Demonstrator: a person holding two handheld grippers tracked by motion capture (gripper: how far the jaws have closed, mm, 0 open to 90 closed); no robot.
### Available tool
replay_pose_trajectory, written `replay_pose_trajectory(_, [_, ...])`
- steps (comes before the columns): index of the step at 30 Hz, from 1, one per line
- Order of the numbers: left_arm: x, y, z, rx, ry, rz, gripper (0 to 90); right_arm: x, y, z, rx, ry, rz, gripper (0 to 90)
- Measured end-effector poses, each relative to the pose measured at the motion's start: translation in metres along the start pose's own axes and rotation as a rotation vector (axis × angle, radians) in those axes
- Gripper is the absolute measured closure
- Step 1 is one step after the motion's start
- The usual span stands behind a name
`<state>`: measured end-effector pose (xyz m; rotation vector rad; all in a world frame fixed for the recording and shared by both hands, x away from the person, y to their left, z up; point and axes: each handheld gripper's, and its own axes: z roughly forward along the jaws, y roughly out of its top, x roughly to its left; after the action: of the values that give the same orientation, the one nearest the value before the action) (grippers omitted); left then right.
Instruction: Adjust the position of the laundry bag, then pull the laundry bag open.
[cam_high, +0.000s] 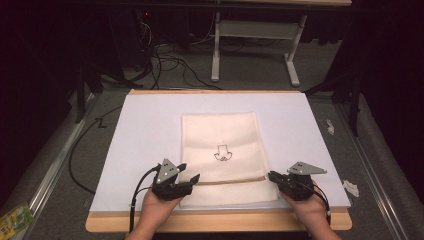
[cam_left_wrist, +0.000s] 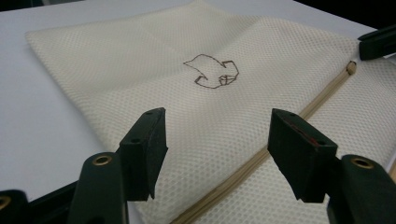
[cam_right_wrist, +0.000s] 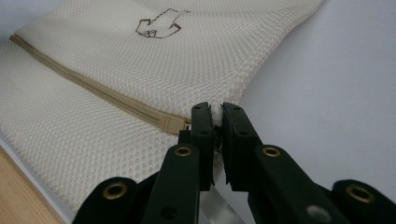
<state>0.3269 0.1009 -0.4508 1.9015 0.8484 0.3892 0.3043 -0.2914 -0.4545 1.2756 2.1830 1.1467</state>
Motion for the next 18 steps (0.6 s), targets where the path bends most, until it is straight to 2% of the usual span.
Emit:
replay_pose_trajectory(4, [-0.011,0.0,0.005,0.005,-0.029,0.017,36.6,0.001,0.002,-0.002,-0.015,0.006,-0.001,85.3])
replay_pose_trajectory(7, [-0.015,0.0,0.008,0.014,-0.047,0.012,32.8,0.002,0.003,-0.004,-0.033,0.007,-0.005,85.3])
replay_pose_trajectory(8, [-0.021,0.0,0.012,0.017,-0.057,0.023,32.3,0.002,0.004,-0.005,-0.04,0.007,-0.002,85.3])
replay_pose_trajectory(10, [-0.025,0.001,0.014,0.021,-0.064,0.029,32.3,0.002,0.005,-0.005,-0.043,0.008,0.003,85.3])
replay_pose_trajectory(13, [-0.029,0.003,0.019,0.026,-0.092,0.015,32.6,0.002,0.005,-0.005,-0.047,0.009,0.0,85.2])
replay_pose_trajectory(18, [-0.038,0.008,0.026,0.026,-0.106,0.039,33.5,0.001,0.005,-0.005,-0.051,0.012,0.001,85.2])
